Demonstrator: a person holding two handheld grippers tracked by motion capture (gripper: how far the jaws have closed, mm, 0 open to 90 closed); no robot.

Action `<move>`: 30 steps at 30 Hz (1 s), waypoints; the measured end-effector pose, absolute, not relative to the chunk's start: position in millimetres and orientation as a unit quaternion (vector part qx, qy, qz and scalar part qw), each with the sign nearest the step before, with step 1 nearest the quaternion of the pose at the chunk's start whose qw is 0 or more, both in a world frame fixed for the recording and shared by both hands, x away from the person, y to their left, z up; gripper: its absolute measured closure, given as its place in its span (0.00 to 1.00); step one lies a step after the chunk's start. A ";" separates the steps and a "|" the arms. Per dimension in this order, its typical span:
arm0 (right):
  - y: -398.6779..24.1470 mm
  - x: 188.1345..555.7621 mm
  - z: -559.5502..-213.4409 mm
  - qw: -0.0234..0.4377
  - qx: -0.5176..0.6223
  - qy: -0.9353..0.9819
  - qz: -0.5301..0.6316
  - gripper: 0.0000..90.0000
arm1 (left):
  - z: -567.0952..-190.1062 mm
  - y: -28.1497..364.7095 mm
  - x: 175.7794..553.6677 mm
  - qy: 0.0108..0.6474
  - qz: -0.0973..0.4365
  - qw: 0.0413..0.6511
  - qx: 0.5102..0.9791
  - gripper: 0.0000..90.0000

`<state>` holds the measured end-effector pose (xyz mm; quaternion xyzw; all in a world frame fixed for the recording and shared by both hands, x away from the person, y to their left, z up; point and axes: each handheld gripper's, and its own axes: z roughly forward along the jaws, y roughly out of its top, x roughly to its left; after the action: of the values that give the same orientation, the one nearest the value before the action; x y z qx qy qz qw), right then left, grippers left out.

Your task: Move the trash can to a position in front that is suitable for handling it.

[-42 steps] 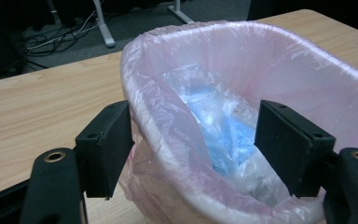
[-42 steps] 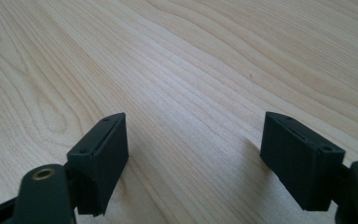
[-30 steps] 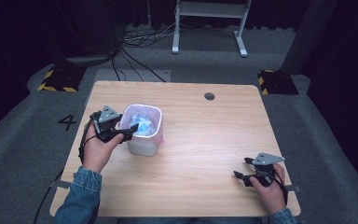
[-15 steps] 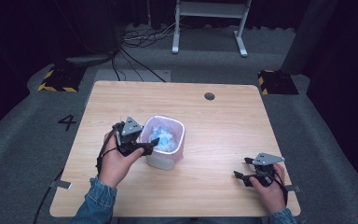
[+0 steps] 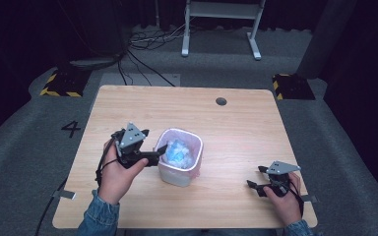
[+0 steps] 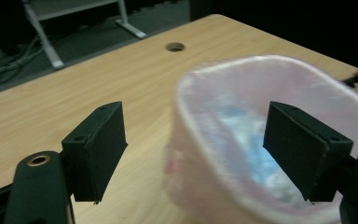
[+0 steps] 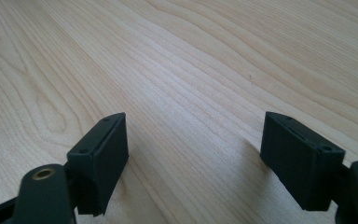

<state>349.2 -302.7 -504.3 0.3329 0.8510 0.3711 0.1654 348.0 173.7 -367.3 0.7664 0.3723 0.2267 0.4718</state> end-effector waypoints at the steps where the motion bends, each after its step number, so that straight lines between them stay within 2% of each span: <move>1: -302.7 349.1 -504.2 0.166 0.333 0.851 0.371 0.26 | -368.1 178.0 349.5 0.375 0.239 0.467 0.764 0.23; 3: -302.5 349.2 -504.3 0.167 0.334 0.850 0.371 0.26 | -370.1 185.3 351.0 0.378 0.261 0.460 0.760 0.24; 10: -301.5 350.8 -504.3 0.165 0.340 0.849 0.370 0.26 | -389.3 200.5 359.6 0.413 0.281 0.453 0.739 0.26; 19: -299.6 350.3 -504.2 0.171 0.351 0.845 0.366 0.24 | -437.8 180.1 370.5 0.394 0.212 0.420 0.790 0.29; 20: -298.9 350.1 -504.2 0.172 0.352 0.844 0.365 0.24 | -442.5 176.7 370.1 0.386 0.207 0.412 0.799 0.33; 21: -298.4 349.8 -504.1 0.174 0.352 0.844 0.365 0.24 | -446.3 173.9 369.3 0.386 0.201 0.409 0.802 0.34; 30: -297.2 348.2 -504.0 0.182 0.349 0.844 0.364 0.24 | -458.6 155.3 356.4 0.378 0.148 0.438 0.802 0.33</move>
<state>348.2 -297.2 -504.0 0.3495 0.8443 0.3635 0.1815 356.4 155.3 -458.6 0.8023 0.3776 0.1480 0.4379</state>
